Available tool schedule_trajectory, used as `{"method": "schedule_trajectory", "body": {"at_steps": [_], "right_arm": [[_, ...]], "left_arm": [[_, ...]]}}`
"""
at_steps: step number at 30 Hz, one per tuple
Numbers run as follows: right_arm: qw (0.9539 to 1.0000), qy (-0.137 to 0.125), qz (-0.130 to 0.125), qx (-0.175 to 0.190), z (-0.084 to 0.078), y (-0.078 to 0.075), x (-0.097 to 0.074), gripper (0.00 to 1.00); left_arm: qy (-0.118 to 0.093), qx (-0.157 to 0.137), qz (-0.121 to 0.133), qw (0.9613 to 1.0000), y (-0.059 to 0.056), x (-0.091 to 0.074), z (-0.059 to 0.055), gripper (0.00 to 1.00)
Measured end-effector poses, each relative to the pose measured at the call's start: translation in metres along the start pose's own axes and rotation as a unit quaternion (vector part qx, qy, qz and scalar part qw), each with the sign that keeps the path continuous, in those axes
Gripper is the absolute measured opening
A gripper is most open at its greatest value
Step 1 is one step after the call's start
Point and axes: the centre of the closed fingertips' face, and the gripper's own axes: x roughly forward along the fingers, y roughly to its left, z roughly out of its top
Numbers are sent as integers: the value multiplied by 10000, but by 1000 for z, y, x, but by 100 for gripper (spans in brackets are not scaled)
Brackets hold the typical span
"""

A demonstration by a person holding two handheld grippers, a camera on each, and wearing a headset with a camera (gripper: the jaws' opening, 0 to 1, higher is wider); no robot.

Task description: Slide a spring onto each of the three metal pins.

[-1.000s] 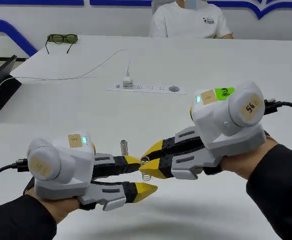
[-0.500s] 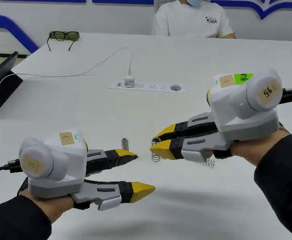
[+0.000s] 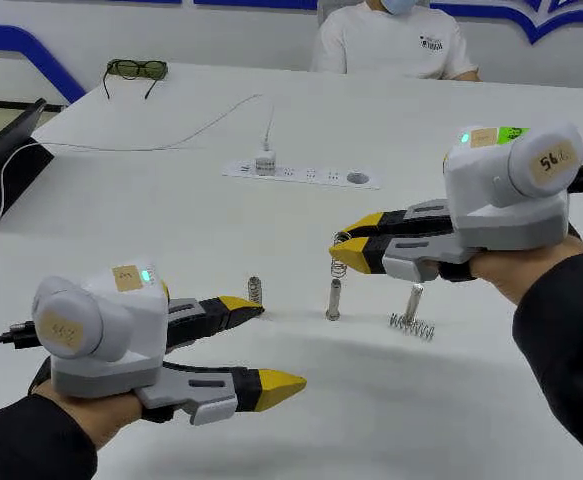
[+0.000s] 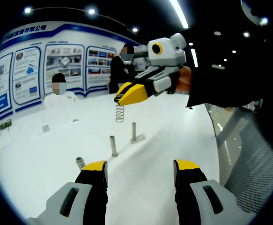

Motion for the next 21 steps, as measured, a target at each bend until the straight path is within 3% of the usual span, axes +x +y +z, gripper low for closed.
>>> {"method": "schedule_trajectory", "body": {"at_steps": [8,21], "right_arm": [[9997,71,-187,171,-11,-16,12,12],[9989,221,-228,341,-31,-22,25,12]], "left_arm": [[15,-67,42,10000,2,-1,-1,61],[37,-114,77,9999,3,-3,-4,65]]}}
